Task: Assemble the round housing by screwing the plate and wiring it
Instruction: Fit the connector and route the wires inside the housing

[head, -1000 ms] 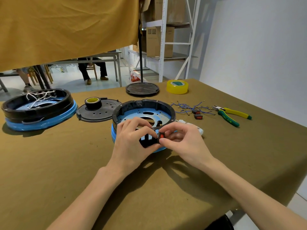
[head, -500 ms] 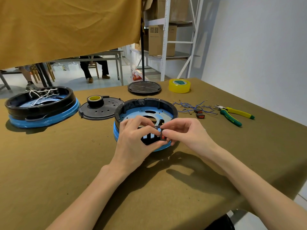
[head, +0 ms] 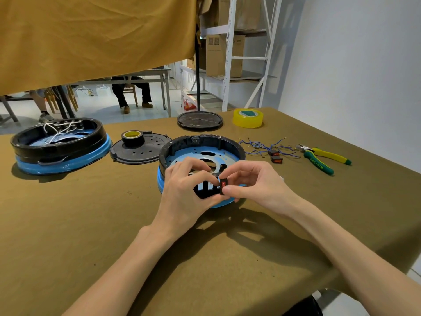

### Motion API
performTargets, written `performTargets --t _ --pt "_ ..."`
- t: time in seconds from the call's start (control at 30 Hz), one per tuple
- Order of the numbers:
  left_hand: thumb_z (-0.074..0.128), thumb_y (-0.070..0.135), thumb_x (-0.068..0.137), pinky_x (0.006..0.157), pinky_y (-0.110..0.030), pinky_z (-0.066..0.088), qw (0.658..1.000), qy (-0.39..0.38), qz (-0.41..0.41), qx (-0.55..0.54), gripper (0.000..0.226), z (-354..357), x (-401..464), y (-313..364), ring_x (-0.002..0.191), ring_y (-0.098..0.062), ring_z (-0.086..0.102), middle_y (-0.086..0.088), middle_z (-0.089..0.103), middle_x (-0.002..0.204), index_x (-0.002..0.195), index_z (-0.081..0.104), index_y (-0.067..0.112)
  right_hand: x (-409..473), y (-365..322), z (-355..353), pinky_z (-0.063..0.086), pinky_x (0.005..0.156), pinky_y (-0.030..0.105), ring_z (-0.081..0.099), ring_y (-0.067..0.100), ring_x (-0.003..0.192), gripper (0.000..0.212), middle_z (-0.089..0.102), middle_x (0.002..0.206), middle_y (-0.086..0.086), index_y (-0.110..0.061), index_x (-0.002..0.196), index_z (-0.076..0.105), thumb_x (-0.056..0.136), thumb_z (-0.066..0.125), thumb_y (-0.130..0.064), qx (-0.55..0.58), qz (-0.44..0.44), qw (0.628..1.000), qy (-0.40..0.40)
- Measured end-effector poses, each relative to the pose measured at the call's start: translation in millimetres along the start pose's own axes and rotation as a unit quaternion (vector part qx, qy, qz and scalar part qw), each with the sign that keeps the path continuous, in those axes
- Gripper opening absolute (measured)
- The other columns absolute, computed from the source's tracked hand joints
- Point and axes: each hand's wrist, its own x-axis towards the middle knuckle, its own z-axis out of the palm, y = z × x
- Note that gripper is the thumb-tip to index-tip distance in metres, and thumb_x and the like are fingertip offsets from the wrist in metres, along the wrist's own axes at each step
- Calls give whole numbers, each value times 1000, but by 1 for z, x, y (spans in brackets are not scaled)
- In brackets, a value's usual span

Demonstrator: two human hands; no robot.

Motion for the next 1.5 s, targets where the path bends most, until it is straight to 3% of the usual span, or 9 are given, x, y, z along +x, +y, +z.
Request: performTargets --t 0.13,0.33,0.57,0.77,0.97,1.1,1.27,1.37,1.5 --pt "79 52 75 98 -38 39 1000 -5 -9 5 31 0 -1 -1 109 -14 57 4 64 109 92 78 26 2 0 -1 62 69 32 73 27 86 23 75 95 17 -14 107 74 89 76 0 -9 5 1000 -9" --pt "79 54 75 97 -39 39 1000 -1 -13 11 31 2 -3 2 105 -14 58 6 64 108 88 78 27 8 -5 -2 61 58 28 75 19 82 16 78 92 10 -12 104 77 94 70 -3 -39 32 999 -8" --pt "86 48 73 101 -39 39 998 15 -54 0 30 7 -1 4 111 -11 57 9 64 109 94 76 28 11 -7 -2 60 57 24 77 18 81 16 79 88 3 -14 103 78 93 71 -3 -101 16 995 16" --pt "86 55 70 95 -37 50 997 9 -78 -7 58 4 1 1 104 -1 53 16 64 109 114 60 28 16 -9 1 61 60 27 76 17 79 16 78 87 3 -12 101 77 91 72 -2 -145 12 989 23" --pt "76 60 77 103 -28 34 998 -21 -48 27 57 3 3 1 111 -2 55 15 68 116 123 66 28 21 -12 -3 54 54 20 74 16 76 17 78 84 3 -12 100 79 90 72 -1 -174 8 985 4" --pt "77 52 81 103 -28 31 998 -33 -41 31 50 1 4 -3 114 -5 57 14 70 117 124 68 29 25 -12 -5 55 61 17 75 16 76 18 78 84 3 -11 100 79 87 74 0 -207 -5 978 2" --pt "75 53 82 99 -26 30 998 -26 -46 35 48 2 5 -2 111 -5 59 13 72 115 122 70 28 25 -11 -6 51 54 14 73 14 67 26 77 77 2 -15 108 72 85 79 -6 -184 16 982 34" --pt "72 55 82 96 -27 32 998 -27 -40 40 49 1 5 -3 109 -5 60 12 73 114 122 72 28 27 -9 -7 52 63 24 67 8 66 25 74 76 -1 -20 108 74 84 81 -15 -216 11 975 54" --pt "75 54 81 95 -34 39 998 -26 -36 43 47 0 7 -4 104 -5 62 13 75 111 120 72 28 30 -7 -7 42 72 21 56 4 85 19 61 96 -8 -30 106 79 87 79 -29 -294 -7 954 52"
